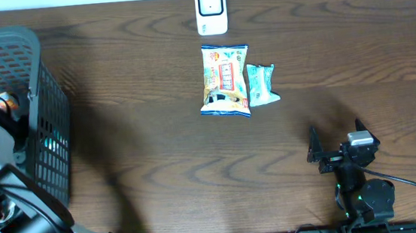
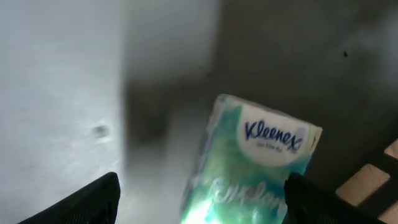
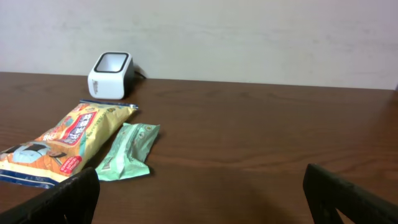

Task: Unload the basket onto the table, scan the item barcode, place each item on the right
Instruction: 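Return the left gripper to the basket and grasp a Kleenex tissue pack, then carry the Kleenex pack out and place it left of the snack bag, then reach the left gripper into the basket and grasp the second Kleenex pack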

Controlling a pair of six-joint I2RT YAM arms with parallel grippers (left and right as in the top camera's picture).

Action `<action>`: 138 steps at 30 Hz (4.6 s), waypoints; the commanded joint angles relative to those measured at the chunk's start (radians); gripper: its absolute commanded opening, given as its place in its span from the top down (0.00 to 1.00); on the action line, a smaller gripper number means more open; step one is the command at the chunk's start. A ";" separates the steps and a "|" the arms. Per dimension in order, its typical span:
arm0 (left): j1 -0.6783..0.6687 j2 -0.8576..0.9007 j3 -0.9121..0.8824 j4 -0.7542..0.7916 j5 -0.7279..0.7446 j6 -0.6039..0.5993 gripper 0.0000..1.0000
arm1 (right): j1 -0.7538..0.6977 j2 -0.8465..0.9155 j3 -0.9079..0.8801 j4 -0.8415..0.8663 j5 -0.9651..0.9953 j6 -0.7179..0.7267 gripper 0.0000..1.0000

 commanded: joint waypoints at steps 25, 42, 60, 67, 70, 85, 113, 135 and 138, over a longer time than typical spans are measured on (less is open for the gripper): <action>0.042 -0.371 0.044 0.111 0.053 -0.254 0.92 | -0.004 -0.005 -0.001 -0.005 -0.001 0.014 0.01; -0.086 -0.879 0.044 0.294 0.359 -0.531 0.93 | -0.005 -0.005 -0.001 -0.005 -0.001 0.014 0.01; -0.866 -0.437 0.044 0.303 0.007 0.009 0.92 | -0.004 -0.005 -0.001 -0.005 -0.001 0.014 0.01; -0.914 -0.172 0.044 0.426 -0.040 0.009 0.92 | -0.004 -0.005 -0.001 -0.005 -0.001 0.014 0.01; -0.924 -0.068 0.044 0.496 -0.039 0.008 0.92 | -0.004 -0.005 -0.001 -0.005 -0.001 0.014 0.01; -0.943 0.132 0.044 0.634 -0.039 -0.014 0.36 | -0.004 -0.005 -0.001 -0.005 -0.001 0.014 0.01; -0.312 -0.619 0.044 0.471 -0.462 -0.014 0.19 | -0.004 -0.005 -0.001 -0.005 -0.001 0.014 0.01; -0.042 -0.157 0.044 0.272 -0.282 -0.122 0.00 | -0.004 -0.005 -0.001 -0.005 -0.001 0.014 0.01; -0.042 -0.109 0.044 0.316 -0.273 -0.225 0.00 | -0.004 -0.005 -0.001 -0.005 -0.001 0.014 0.01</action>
